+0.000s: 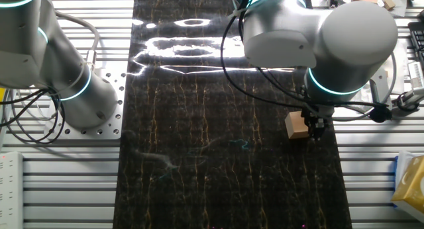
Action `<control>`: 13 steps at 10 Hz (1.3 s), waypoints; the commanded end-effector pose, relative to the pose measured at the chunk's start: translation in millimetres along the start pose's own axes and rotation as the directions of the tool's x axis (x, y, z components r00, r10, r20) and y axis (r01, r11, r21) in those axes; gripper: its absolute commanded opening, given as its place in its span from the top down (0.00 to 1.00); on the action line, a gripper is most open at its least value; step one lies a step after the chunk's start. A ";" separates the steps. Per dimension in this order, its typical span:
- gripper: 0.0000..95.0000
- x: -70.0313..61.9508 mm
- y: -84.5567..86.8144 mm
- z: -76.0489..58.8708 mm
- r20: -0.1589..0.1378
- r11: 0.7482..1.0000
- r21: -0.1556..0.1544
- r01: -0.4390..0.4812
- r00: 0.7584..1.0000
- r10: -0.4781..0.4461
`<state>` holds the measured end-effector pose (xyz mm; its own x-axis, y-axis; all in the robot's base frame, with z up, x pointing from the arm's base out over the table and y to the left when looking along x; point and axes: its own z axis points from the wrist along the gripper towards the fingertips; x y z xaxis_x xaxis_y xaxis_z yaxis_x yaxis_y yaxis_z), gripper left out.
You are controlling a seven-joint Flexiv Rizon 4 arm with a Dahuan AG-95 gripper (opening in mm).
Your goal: Hold a small block with the gripper and sweep it from left to right on the table
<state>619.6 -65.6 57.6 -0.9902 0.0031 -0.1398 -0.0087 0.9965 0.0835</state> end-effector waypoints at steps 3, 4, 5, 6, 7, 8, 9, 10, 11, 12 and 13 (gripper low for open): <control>0.20 1.3 2.3 2.3 0.005 1.000 -0.006 -0.007 1.000 0.007; 0.20 1.5 2.7 2.5 0.005 1.000 -0.010 -0.012 1.000 0.012; 0.20 1.6 3.2 3.0 0.005 1.000 -0.017 -0.018 1.000 0.018; 0.20 1.5 4.3 3.7 0.005 0.999 -0.025 -0.025 1.000 0.025; 0.20 1.2 6.7 4.9 0.005 0.999 -0.027 -0.033 0.999 0.033; 0.20 1.0 9.2 5.9 0.004 0.999 -0.027 -0.041 0.999 0.041; 0.20 0.8 11.3 7.0 0.004 0.998 -0.030 -0.048 0.999 0.048; 0.20 0.5 14.3 8.4 0.004 0.998 -0.031 -0.051 0.999 0.051; 0.20 0.3 17.3 9.7 0.005 0.998 -0.030 -0.054 0.998 0.055; 0.20 0.2 20.1 11.1 0.005 0.998 -0.029 -0.058 0.998 0.058; 0.20 0.0 23.5 12.3 0.005 0.998 -0.029 -0.062 0.998 0.062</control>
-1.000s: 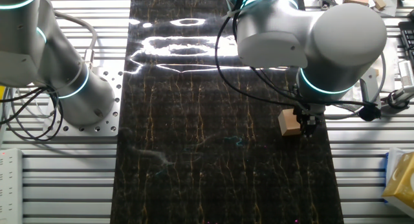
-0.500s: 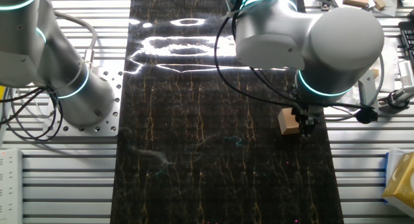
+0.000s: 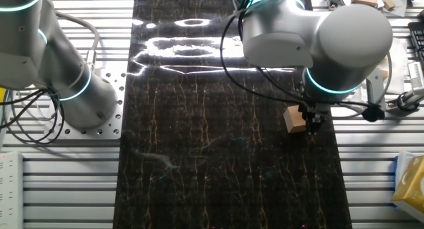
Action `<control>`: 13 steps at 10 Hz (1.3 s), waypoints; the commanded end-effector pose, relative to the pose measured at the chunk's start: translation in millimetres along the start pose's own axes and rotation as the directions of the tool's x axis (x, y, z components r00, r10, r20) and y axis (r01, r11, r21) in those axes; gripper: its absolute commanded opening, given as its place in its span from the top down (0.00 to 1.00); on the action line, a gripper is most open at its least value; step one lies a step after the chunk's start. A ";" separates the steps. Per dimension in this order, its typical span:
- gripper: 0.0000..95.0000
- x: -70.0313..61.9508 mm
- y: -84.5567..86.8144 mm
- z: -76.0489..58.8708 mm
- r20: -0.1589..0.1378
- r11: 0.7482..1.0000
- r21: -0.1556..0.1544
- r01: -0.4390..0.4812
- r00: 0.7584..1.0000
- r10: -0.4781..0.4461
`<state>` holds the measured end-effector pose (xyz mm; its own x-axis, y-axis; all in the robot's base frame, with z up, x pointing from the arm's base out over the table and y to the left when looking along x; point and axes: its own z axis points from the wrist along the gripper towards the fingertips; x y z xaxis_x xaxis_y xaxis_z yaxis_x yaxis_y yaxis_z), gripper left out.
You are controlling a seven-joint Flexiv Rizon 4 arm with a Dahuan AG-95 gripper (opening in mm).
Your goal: Hold a small block with the gripper and sweep it from left to right on the table
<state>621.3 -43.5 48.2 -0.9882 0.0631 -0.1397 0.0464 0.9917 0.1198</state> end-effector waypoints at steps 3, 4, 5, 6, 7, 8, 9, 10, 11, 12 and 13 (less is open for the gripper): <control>0.20 1.2 10.9 3.0 0.000 1.000 0.002 -0.014 1.000 0.014; 0.20 1.6 13.7 3.1 -0.001 1.000 0.001 -0.018 1.000 0.018; 0.20 2.1 17.9 3.7 0.000 1.000 0.002 -0.025 1.000 0.025; 0.20 2.4 19.9 4.0 0.000 1.000 0.002 -0.027 1.000 0.027; 0.20 2.9 22.9 4.4 0.001 0.999 0.001 -0.033 0.999 0.033; 0.20 3.5 26.7 5.1 0.002 0.999 0.001 -0.040 0.999 0.040; 0.20 4.1 29.6 5.7 0.004 0.999 0.001 -0.046 0.999 0.046; 0.20 4.8 33.6 6.6 0.005 0.999 0.001 -0.054 0.999 0.054; 0.20 5.3 36.3 7.4 0.007 0.998 0.003 -0.058 0.998 0.058; 0.20 5.4 37.0 7.7 0.008 0.998 0.001 -0.063 0.998 0.063; 0.20 5.7 38.2 7.5 0.009 0.998 -0.003 -0.069 0.998 0.069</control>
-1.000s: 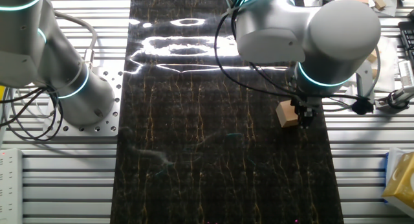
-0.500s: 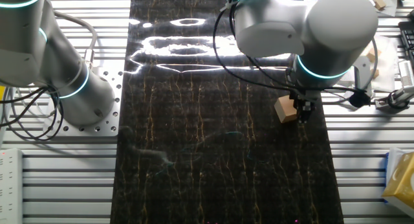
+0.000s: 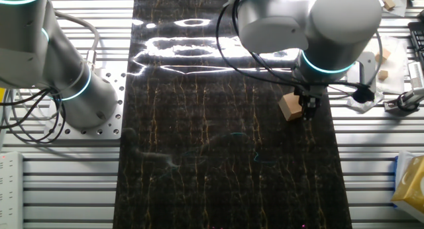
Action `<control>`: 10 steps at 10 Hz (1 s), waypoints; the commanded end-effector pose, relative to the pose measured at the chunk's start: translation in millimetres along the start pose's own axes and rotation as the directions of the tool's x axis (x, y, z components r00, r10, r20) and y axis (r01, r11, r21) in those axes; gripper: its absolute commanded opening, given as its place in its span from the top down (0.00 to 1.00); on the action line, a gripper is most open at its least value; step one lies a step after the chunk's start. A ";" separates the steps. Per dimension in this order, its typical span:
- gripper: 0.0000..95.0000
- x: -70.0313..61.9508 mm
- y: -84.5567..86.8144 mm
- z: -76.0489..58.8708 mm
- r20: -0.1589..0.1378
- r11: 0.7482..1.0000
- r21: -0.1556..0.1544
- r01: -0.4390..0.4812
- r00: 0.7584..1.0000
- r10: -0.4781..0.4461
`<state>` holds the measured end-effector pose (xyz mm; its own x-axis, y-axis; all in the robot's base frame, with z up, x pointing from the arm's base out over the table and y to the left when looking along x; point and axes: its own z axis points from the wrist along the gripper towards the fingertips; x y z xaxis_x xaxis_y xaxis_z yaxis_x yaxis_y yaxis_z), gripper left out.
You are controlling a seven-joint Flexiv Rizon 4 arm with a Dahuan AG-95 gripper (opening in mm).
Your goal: Hold a small block with the gripper and sweep it from left to right on the table
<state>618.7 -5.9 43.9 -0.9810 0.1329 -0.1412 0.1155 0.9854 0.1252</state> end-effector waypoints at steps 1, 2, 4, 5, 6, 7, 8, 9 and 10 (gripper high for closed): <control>0.20 0.7 2.4 -0.6 -0.001 1.000 -0.009 -0.003 1.000 0.003; 0.20 1.4 4.6 -0.7 0.000 1.000 -0.011 -0.009 1.000 0.009; 0.20 2.7 8.6 -1.2 0.001 1.000 -0.019 -0.024 1.000 0.024; 0.20 4.0 12.2 -1.2 0.001 0.999 -0.022 -0.035 0.999 0.035; 0.20 5.0 15.0 -0.7 0.003 0.999 -0.022 -0.041 0.999 0.041; 0.20 5.9 17.5 -0.2 0.005 0.999 -0.023 -0.046 0.999 0.046; 0.20 7.0 20.7 0.4 0.006 0.998 -0.026 -0.054 0.999 0.054; 0.20 7.9 23.4 1.2 0.008 0.998 -0.027 -0.059 0.998 0.059; 0.20 8.9 26.5 2.2 0.010 0.997 -0.028 -0.066 0.998 0.066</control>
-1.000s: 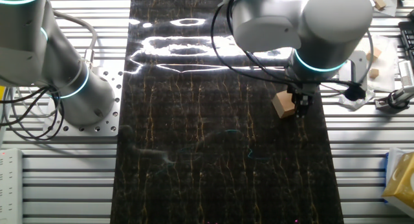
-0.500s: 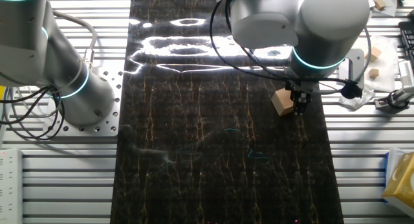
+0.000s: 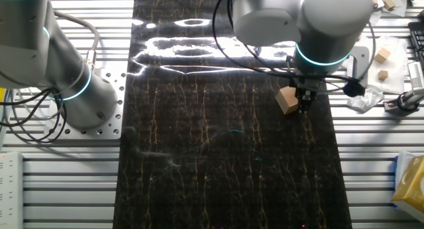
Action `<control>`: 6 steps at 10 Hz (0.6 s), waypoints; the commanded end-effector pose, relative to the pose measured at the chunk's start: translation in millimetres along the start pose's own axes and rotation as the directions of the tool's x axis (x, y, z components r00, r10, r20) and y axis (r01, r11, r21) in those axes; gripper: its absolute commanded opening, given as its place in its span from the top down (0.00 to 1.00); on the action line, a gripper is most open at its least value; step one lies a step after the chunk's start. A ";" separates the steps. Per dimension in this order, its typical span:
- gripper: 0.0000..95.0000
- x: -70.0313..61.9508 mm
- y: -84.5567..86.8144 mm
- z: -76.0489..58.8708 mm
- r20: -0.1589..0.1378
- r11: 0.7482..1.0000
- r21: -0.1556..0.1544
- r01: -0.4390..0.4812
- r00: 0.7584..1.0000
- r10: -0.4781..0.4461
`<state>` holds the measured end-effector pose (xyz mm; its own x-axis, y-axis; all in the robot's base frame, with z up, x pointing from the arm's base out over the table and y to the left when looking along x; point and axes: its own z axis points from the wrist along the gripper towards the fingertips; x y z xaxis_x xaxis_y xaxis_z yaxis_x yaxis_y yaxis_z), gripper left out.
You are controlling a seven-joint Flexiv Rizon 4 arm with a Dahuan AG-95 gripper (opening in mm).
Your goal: Hold a small block with the gripper and sweep it from left to right on the table
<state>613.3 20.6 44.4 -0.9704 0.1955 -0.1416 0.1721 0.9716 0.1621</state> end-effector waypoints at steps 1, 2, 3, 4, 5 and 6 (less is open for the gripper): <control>0.20 1.7 4.0 1.7 0.003 1.000 0.000 -0.010 1.000 0.010; 0.20 3.0 6.8 2.6 0.005 1.000 0.000 -0.018 1.000 0.018; 0.20 4.4 9.9 3.8 0.006 1.000 -0.001 -0.026 1.000 0.026; 0.20 5.3 12.6 4.9 0.007 0.999 -0.002 -0.034 0.999 0.034; 0.20 6.3 15.3 5.9 0.007 0.999 -0.003 -0.042 0.999 0.042; 0.20 7.4 18.3 7.0 0.006 0.999 -0.005 -0.050 0.999 0.050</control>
<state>610.2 41.4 39.6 -0.9591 0.2467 -0.1390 0.2215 0.9595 0.1742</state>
